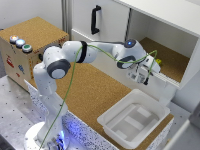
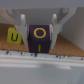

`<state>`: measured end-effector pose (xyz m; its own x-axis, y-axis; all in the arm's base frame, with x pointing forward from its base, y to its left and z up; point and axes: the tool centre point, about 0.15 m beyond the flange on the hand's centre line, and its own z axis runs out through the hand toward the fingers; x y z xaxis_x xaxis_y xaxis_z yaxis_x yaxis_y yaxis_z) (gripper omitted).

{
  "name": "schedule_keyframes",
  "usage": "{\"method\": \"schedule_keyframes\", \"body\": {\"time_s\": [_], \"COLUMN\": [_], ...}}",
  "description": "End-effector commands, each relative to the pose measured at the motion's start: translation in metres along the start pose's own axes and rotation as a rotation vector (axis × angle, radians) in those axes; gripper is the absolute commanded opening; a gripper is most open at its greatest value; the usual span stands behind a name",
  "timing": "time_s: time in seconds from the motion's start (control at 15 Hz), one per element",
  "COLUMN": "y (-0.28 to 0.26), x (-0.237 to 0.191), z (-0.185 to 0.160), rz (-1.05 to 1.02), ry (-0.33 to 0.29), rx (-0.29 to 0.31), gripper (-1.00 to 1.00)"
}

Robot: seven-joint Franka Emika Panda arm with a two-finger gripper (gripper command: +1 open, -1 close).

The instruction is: Put the purple object inside the right cabinet

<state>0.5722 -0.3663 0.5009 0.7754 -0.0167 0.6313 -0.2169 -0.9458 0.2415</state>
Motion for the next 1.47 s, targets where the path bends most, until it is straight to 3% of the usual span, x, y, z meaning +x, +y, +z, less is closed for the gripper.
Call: {"method": "schedule_keyframes", "body": {"time_s": [0.0,0.13,0.47,0.87,1.27,1.33,1.4], "y": [0.028,0.027,0.026,0.014,-0.005,-0.007,-0.011], "x": [0.044,0.055,0.074,0.073,0.068,0.068,0.069], "z": [0.031,0.055,0.089,0.101,0.113,0.114,0.112], "rz": [-0.001,-0.013,-0.029,-0.062,-0.073,-0.072,-0.093], "ry": [0.018,0.001,-0.004,-0.017,0.002,0.008,0.026], "rx": [0.164,0.208,0.235,0.280,0.284,0.279,0.268], "gripper": [-1.00,-1.00,-1.00,-1.00,-1.00,1.00,1.00]}}
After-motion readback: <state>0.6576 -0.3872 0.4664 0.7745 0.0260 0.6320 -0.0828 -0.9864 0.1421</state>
